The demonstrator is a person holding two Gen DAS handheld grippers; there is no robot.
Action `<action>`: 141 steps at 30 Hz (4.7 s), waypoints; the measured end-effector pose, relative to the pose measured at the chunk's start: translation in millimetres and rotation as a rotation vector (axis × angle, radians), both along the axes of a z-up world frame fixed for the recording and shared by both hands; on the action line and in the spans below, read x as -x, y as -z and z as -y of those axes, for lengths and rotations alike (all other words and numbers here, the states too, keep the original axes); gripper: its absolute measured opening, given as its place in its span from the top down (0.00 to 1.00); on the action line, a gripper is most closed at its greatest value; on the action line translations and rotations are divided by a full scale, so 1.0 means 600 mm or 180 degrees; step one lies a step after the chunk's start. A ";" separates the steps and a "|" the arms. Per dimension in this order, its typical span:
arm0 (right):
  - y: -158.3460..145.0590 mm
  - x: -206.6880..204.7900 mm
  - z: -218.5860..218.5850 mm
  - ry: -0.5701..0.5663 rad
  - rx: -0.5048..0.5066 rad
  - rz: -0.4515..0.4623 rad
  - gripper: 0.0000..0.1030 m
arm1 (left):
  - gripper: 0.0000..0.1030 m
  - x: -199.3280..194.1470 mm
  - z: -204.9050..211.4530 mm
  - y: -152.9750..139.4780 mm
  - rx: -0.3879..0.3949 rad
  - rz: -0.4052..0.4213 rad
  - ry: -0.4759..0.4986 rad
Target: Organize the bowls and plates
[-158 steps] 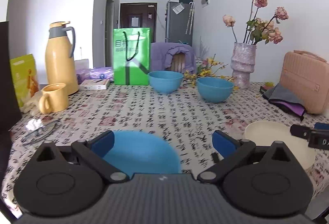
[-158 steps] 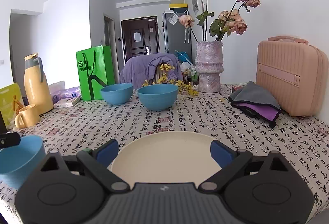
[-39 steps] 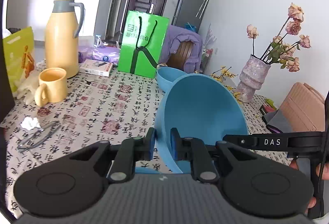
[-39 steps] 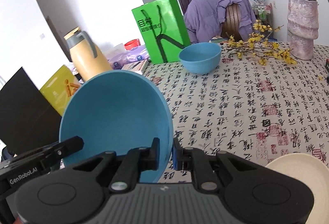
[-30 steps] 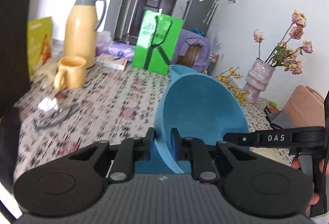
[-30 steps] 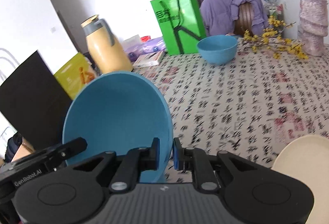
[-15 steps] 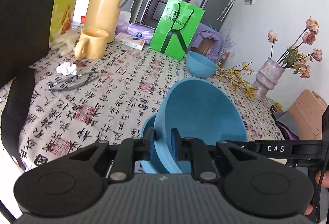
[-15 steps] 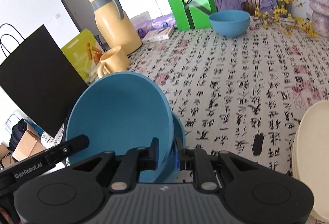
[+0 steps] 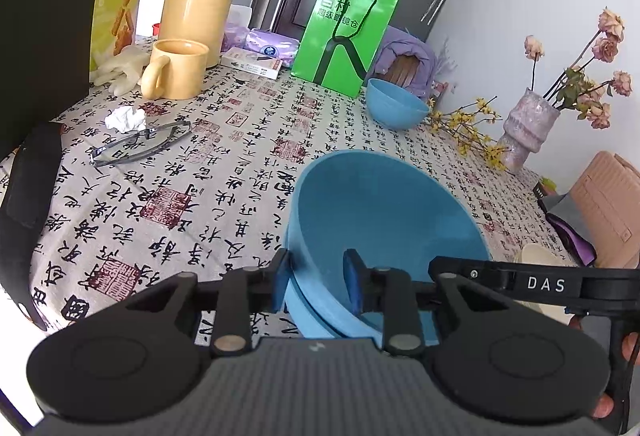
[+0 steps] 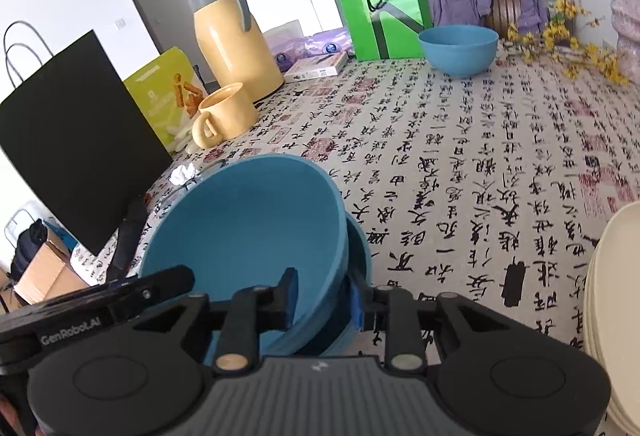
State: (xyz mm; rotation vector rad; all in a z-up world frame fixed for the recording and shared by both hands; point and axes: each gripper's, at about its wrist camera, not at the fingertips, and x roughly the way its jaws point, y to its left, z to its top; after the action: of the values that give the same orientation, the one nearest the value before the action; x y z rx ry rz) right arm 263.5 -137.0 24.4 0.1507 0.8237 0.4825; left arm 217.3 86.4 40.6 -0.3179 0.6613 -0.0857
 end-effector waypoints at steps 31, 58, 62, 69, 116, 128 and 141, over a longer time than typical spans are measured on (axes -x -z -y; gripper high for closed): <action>0.034 0.178 0.236 0.1167 0.0400 0.1161 0.06 | 0.00 0.112 0.129 -0.006 -0.0725 0.0979 0.0323; -0.059 0.004 0.304 0.1004 0.0195 0.1072 0.06 | 0.00 -0.167 0.121 -0.100 -0.0205 0.0373 0.0593; -0.104 -0.085 0.338 0.1111 -0.0175 0.0777 0.06 | 0.00 -0.264 0.098 -0.117 -0.0026 0.0156 0.0606; -0.136 -0.267 0.349 0.1212 -0.0167 0.0589 0.06 | 0.00 -0.448 0.085 -0.109 -0.0133 -0.0131 0.0802; -0.020 -0.583 0.210 0.1082 -0.0435 -0.0595 0.91 | 0.84 -0.668 0.167 -0.058 0.0184 -0.0511 0.0583; -0.080 -0.363 0.236 0.0999 -0.0409 -0.0417 0.91 | 0.84 -0.441 0.195 -0.123 0.0221 -0.0412 0.0523; -0.099 -0.129 0.246 0.0902 -0.0411 -0.0103 0.91 | 0.83 -0.196 0.228 -0.147 -0.0034 0.0039 0.0466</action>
State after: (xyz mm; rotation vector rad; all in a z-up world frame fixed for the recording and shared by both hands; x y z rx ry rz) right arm 340.8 -284.7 83.8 0.3897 0.7880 0.2660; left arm 334.9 -50.2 128.6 -0.2583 0.6722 -0.2237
